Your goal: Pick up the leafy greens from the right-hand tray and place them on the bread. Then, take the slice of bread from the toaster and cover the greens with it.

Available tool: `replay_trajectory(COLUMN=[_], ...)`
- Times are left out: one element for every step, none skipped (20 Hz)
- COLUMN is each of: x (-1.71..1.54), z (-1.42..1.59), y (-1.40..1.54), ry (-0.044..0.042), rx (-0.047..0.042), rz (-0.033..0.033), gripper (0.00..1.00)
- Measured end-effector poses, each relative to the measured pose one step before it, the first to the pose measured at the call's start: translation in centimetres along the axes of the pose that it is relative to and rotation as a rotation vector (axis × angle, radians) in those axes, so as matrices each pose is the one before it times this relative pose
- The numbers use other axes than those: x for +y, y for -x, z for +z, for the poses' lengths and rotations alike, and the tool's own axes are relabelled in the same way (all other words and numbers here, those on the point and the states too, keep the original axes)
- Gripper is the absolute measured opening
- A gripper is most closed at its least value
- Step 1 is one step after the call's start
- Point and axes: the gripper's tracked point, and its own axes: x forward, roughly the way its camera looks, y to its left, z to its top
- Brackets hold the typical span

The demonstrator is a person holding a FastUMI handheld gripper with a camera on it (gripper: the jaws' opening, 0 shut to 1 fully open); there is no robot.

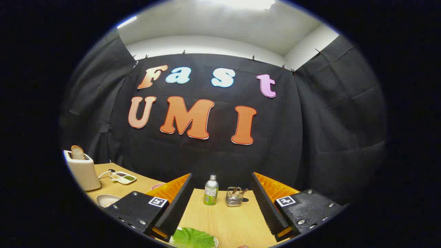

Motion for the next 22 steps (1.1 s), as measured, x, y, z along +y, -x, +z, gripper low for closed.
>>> replay_trajectory(x=[0.082, 0.076, 0.103, -0.280, -0.180, -0.007, 0.044, 0.041, 0.066, 0.139, 0.148, 0.135, 0.242, 0.195, 0.188, 0.108, 0.125, 0.140, 0.015, 0.043, 0.235, 0.378], z=[0.318, 0.170, 0.157, -0.193, -0.132, 0.133, 0.285, 0.291, 0.140, 0.061, 0.172, 0.119, 0.239, 0.311, 0.184, 0.089, 0.256, 0.160, 0.217, 0.048, -0.128, -0.475], y=[0.153, 0.065, 0.057, -0.031, -0.072, 0.013, -0.010, -0.012, -0.056, -0.063, -0.049, 0.028, 0.015, 0.081, 0.100, 0.004, 0.055, 0.138, 0.008, -0.076, -0.126, -0.178], ry=[0.00442, 0.00355, 0.00361, 0.00067, -0.00281, -0.00298, -0.00437, -0.00508, -0.00211, 0.00029, 0.00360, 0.00426, 0.00348, 0.00078, 0.00055, 0.00199, 0.00532, 0.00821, 0.00586, 0.00072, -0.00481, -0.00895], rx=[-0.00628, -0.00610, -0.00518, 0.00571, 0.00588, 0.00109, -0.00239, -0.00432, -0.00004, 0.00042, 0.00155, -0.00178, -0.00589, -0.00561, -0.00387, -0.00255, -0.00210, -0.00267, -0.00344, 0.00029, 0.00575, 0.01480], rz=[0.00336, 0.00174, 0.00186, -0.00624, -0.00589, -0.00179, 0.00123, 0.00497, 0.00311, 0.00461, 0.00387, 0.00446, 0.00670, 0.00426, 0.00495, 0.00157, 0.00331, 0.00548, 0.00209, 0.00380, 0.00899, 0.01164], gripper=[0.99, 0.99, 0.99, 0.99, 0.99, 0.99, 0.99, 0.99, 0.99, 0.99, 0.99, 0.99, 0.99, 0.99, 0.99, 0.99, 0.99, 0.99, 0.99, 0.99, 0.99, 0.99])
